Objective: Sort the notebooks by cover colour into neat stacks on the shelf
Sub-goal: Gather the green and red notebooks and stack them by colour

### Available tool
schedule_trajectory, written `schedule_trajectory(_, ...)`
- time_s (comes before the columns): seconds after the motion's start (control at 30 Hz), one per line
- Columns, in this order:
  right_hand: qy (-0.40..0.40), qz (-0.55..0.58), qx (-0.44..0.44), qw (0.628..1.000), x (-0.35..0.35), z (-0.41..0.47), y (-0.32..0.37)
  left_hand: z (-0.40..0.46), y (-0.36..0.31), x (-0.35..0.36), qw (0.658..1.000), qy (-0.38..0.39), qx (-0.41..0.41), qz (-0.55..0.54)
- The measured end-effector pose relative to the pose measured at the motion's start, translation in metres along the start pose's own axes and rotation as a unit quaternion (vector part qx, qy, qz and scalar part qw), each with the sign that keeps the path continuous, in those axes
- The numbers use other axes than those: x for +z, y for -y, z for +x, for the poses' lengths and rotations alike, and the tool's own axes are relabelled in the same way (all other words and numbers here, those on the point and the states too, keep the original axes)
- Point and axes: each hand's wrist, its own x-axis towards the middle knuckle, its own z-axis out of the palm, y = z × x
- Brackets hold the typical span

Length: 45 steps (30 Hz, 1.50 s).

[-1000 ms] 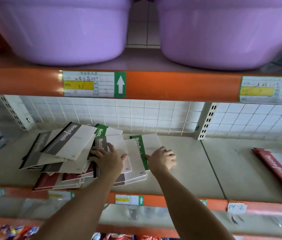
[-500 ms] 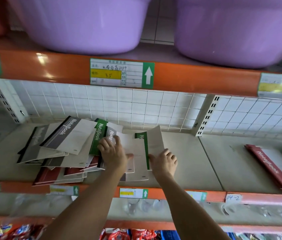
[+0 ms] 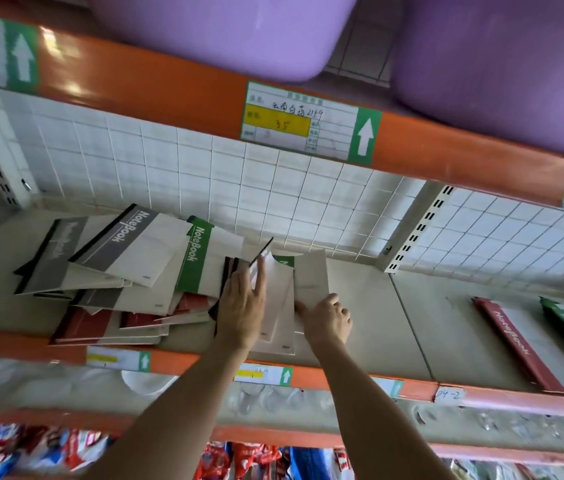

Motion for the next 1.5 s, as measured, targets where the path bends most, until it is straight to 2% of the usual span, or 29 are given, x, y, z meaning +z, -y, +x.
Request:
schedule_trajectory(0.13, 0.006, 0.02, 0.012, 1.0, 0.0, -0.004, -0.002, 0.0, 0.001, -0.002, 0.997, 0.048, -0.053, -0.011)
schedule_trajectory(0.4, 0.086, 0.113, -0.035, 0.989, -0.02, -0.003, -0.02, 0.002, -0.003, -0.012, 0.996, 0.071, -0.059, 0.018)
schedule_trajectory(0.57, 0.129, 0.188, -0.012, 0.974, -0.039, -0.004, -0.027, 0.011, -0.017, -0.023, 0.981, 0.186, -0.039, 0.028)
schedule_trajectory(0.7, 0.132, 0.162, 0.028, 0.978, -0.054, 0.002, -0.035, 0.03, -0.034, -0.048, 0.967, 0.253, -0.027, 0.013)
schedule_trajectory(0.77, 0.133, 0.219, 0.029, 0.966, -0.069, -0.001, -0.043, 0.035, -0.048, -0.06, 0.958, 0.283, -0.037, -0.012)
schedule_trajectory(0.83, 0.143, 0.263, 0.032, 0.954, -0.083, 0.001, -0.059, 0.037, -0.063, -0.065, 0.959, 0.272, -0.06, -0.049)
schedule_trajectory(0.93, 0.094, 0.303, 0.025, 0.948, -0.095, 0.005, -0.09, 0.035, -0.087, -0.075, 0.956, 0.264, -0.102, -0.081)
schedule_trajectory(1.07, 0.044, 0.379, 0.045, 0.923, -0.116, 0.006, -0.14, 0.029, -0.122, -0.084, 0.951, 0.247, -0.158, -0.097)
schedule_trajectory(1.17, 0.052, 0.432, 0.044, 0.899, -0.139, 0.01, -0.177, 0.026, -0.152, -0.092, 0.943, 0.241, -0.196, -0.118)
schedule_trajectory(1.23, 0.052, 0.429, 0.044, 0.901, -0.15, 0.013, -0.199, 0.026, -0.175, -0.098, 0.937, 0.243, -0.222, -0.119)
schedule_trajectory(1.37, 0.032, 0.415, 0.028, 0.909, -0.161, 0.02, -0.234, 0.026, -0.224, -0.108, 0.94, 0.234, -0.221, -0.11)
schedule_trajectory(1.5, 0.026, 0.452, 0.031, 0.891, -0.179, 0.023, -0.26, 0.029, -0.263, -0.109, 0.938, 0.252, -0.208, -0.118)
